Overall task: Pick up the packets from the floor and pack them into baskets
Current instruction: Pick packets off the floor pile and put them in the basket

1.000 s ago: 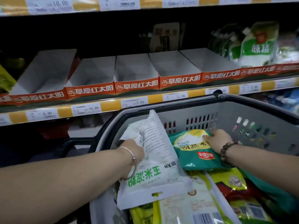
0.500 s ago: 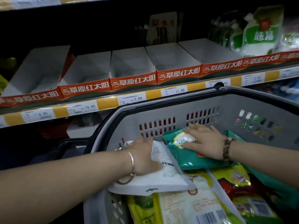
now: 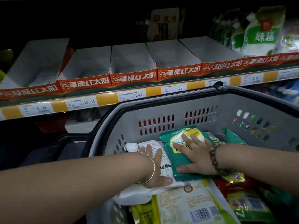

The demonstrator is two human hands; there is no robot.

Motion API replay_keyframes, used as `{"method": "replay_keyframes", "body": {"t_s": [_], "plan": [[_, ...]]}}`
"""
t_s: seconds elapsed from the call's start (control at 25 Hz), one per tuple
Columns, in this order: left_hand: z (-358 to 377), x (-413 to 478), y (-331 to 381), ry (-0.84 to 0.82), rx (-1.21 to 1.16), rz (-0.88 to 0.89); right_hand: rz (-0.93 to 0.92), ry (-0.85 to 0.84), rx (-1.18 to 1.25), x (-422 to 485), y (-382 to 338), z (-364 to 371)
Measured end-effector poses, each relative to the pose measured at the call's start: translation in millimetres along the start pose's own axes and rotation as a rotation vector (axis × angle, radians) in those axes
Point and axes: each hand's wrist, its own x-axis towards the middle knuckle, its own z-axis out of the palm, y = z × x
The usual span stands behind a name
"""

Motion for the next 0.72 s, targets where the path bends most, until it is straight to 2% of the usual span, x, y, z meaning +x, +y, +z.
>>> {"method": "replay_keyframes", "body": {"t_s": [0.24,0.32,0.4,0.48,0.6,0.72], "plan": [[-10,4,-12,0.005,-0.111,0.067,0.003,0.022,-0.033,-9,-6,-6],[-17,2,-18,0.058,-0.183,0.104,0.015,-0.002,-0.023,-12,-8,-18],[-25,-11,-24,0.184,-0.229,0.188,0.001,0.045,-0.010,-17,-14,-35],[-34,-34,-38,0.364,-0.246,0.228,-0.039,0.190,0.002,-22,-27,-52],[-39,-75,-73,0.677,-0.324,0.178,-0.100,0.423,0.019,-31,-64,-78],[-26,-116,-115,0.878,-0.431,0.133,-0.185,0.616,0.091,-36,-112,-104]]}}
